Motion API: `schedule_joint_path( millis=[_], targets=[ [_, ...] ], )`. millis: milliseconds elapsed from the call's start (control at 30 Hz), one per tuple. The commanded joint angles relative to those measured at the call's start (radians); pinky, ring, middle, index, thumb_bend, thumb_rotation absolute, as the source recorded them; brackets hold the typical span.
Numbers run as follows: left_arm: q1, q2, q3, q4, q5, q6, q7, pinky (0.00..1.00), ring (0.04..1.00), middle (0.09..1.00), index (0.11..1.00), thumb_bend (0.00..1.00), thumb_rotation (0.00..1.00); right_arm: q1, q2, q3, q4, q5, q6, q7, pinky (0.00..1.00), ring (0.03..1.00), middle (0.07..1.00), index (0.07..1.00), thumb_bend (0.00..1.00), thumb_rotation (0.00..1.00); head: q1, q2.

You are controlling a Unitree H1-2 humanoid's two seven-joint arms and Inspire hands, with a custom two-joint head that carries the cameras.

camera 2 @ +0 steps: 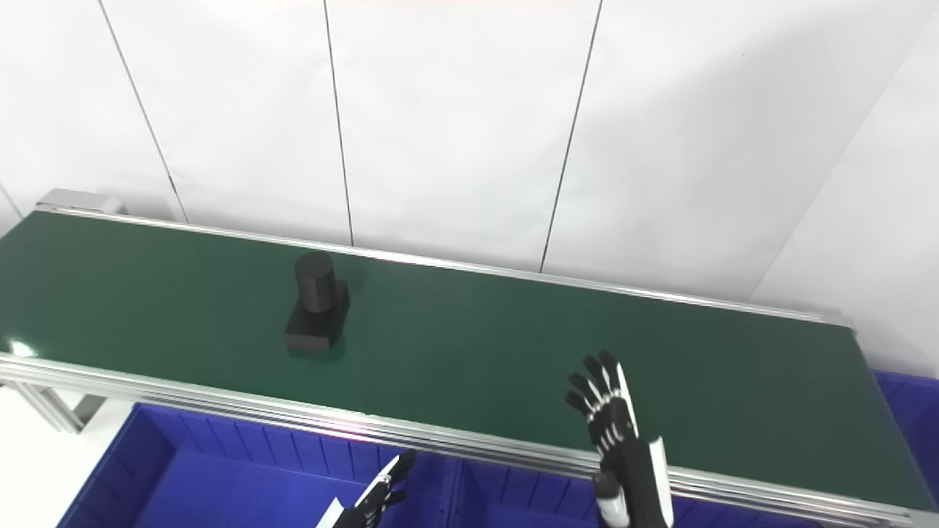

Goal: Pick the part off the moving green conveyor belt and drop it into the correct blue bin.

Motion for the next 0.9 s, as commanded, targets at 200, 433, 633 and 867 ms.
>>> schedule_joint_path(
  millis=[200,433,633,867],
  targets=[
    [-0.018,-0.011,0.003,-0.03,-0.013,-0.043,-0.013,0.96,0.99,0.979,0.97,0.83,0.97,-0.112,0.002,-0.034,0.026,-0.14,-0.044,-0.044,0.88,0.96,0.957,0.726,0.94,0.96,0.004,-0.002],
    [-0.022,-0.016,-0.001,-0.021,-0.014,-0.043,-0.006,0.95,0.982,0.976,0.974,0.84,0.96,-0.21,-0.011,-0.037,0.093,-0.142,-0.037,-0.037,0.86,0.939,0.948,0.724,0.92,0.92,0.012,-0.006],
    [-0.023,-0.02,-0.003,-0.018,-0.011,-0.043,-0.001,0.95,0.981,0.964,0.975,0.86,0.96,-0.29,-0.014,-0.042,0.162,-0.143,-0.015,-0.039,0.85,0.92,0.921,0.796,0.91,0.87,0.025,-0.009],
    [-0.024,-0.027,-0.006,-0.022,-0.003,-0.043,0.006,0.94,0.967,0.946,0.977,0.86,0.95,-0.392,-0.035,-0.028,0.289,-0.201,-0.026,-0.043,0.85,0.896,0.915,0.849,0.9,0.9,0.035,-0.013]
  ],
)
